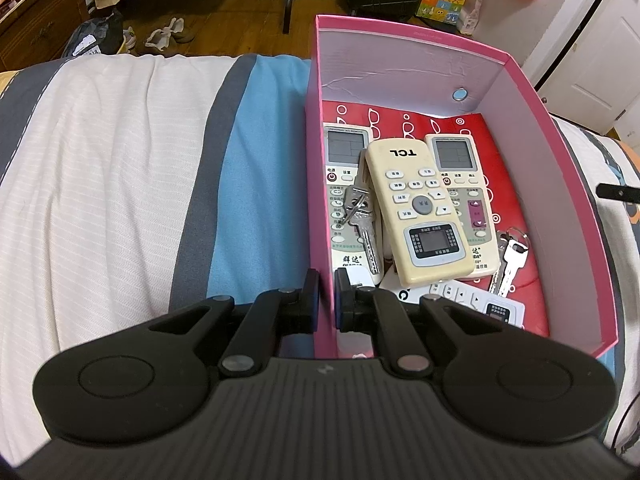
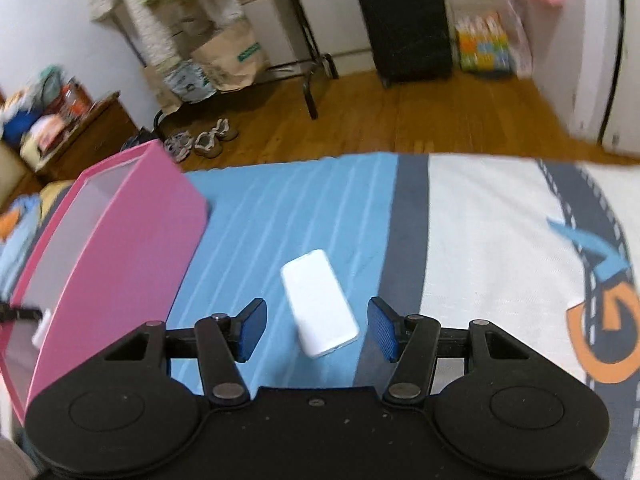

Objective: Organize rigid objects
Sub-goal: 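Grasp the small flat white remote on the bed with the right gripper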

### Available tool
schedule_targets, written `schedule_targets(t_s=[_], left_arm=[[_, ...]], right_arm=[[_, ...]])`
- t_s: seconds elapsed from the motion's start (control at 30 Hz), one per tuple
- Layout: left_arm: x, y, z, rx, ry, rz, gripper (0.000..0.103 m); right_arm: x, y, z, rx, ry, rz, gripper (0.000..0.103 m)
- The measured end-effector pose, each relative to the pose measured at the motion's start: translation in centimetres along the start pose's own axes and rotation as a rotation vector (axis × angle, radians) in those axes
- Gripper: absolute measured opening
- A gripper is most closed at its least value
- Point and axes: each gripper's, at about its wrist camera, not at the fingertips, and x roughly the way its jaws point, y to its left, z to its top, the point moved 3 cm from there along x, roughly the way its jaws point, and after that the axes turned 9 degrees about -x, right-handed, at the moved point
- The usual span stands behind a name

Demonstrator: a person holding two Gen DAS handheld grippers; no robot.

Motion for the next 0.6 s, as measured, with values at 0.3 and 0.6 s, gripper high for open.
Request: schedule_targets(t_s=[0.3, 0.6], left_arm=[[0.0, -0.1, 0.1, 0.008, -0.003, 0.005, 0.007], [0.1, -0.2, 0.2, 0.012, -0.004, 0.006, 0.007]], right_arm=[[4.1, -1.1, 0.5, -0.02, 0.121, 0.065, 0.059], [5.0, 0.7, 0.5, -0.187, 0.15, 0.019, 0.051]])
